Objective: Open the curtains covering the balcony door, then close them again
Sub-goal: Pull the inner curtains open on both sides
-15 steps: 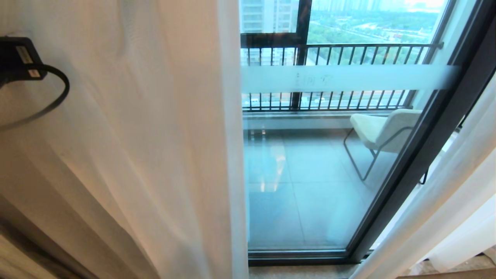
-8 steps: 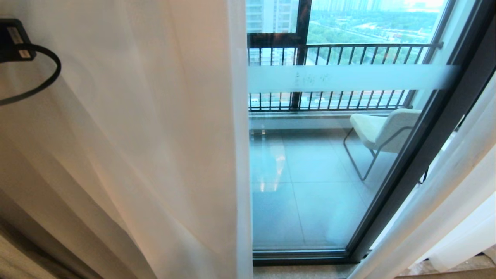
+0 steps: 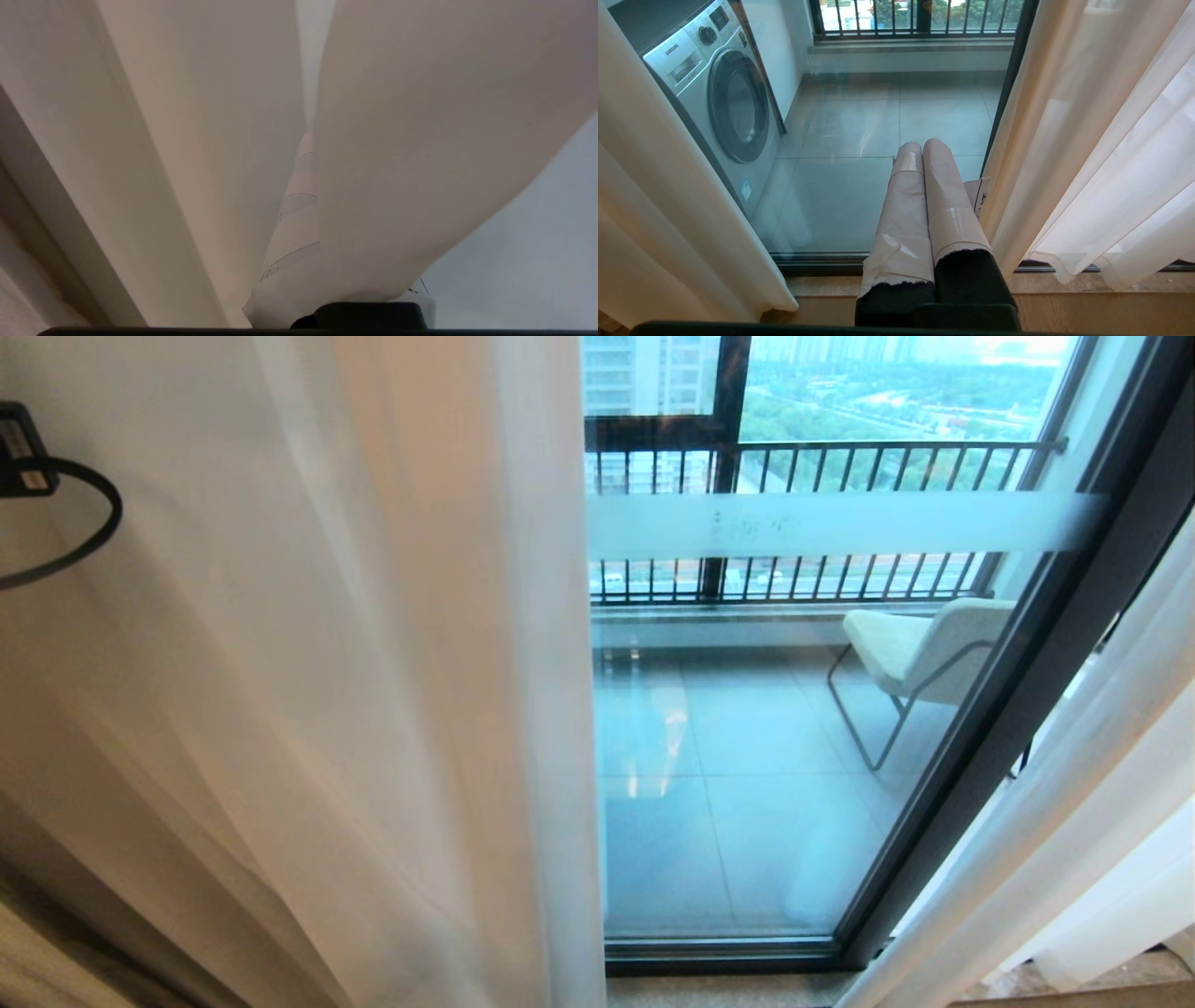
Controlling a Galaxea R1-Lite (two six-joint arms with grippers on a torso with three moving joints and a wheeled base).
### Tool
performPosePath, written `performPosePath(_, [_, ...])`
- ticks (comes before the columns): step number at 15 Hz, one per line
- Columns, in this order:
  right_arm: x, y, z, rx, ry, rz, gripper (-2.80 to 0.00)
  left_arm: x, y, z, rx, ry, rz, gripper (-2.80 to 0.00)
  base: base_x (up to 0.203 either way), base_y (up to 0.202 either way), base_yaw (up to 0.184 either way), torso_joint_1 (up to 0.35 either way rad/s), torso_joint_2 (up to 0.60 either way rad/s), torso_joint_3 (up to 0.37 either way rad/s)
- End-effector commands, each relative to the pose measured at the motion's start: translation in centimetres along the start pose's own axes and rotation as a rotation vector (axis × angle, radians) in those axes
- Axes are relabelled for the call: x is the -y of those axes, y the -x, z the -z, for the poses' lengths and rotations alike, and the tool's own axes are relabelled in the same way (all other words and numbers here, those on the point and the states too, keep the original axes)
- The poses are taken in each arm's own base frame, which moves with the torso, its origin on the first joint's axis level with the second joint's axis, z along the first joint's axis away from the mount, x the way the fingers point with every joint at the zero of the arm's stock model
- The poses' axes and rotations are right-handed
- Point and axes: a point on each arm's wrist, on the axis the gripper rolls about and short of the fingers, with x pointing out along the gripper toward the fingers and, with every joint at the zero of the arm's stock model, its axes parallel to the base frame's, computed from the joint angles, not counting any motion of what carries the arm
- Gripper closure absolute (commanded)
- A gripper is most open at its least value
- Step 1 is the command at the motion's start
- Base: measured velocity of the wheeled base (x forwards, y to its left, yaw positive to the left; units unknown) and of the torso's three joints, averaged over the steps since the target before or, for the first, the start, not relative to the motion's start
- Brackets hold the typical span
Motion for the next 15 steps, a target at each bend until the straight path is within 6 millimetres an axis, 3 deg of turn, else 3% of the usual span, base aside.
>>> performPosePath(1, [0.0, 0.0, 0.0, -0.001, 0.001, 0.0, 0.0, -0.4, -0.6, 0.4, -0.006, -0.01, -0.026, 0.0, 0.0, 0.0, 0.0, 0.0, 0.0, 0.0])
performPosePath(8, [0.0, 0.0, 0.0, 0.0, 0.0, 0.0, 0.0, -4.8, -3.0, 0.0, 0.028, -0.05, -0.214, 0.0, 0.0, 0.0, 0.0, 0.0, 0.0, 0.0])
performPosePath(15, [0.0, 0.0, 0.0, 0.0, 0.0, 0.0, 0.0, -11.6, -5.1, -0.7, 0.078, -0.084, -0.459, 0.0, 0.0, 0.0, 0.0, 0.0, 0.0, 0.0])
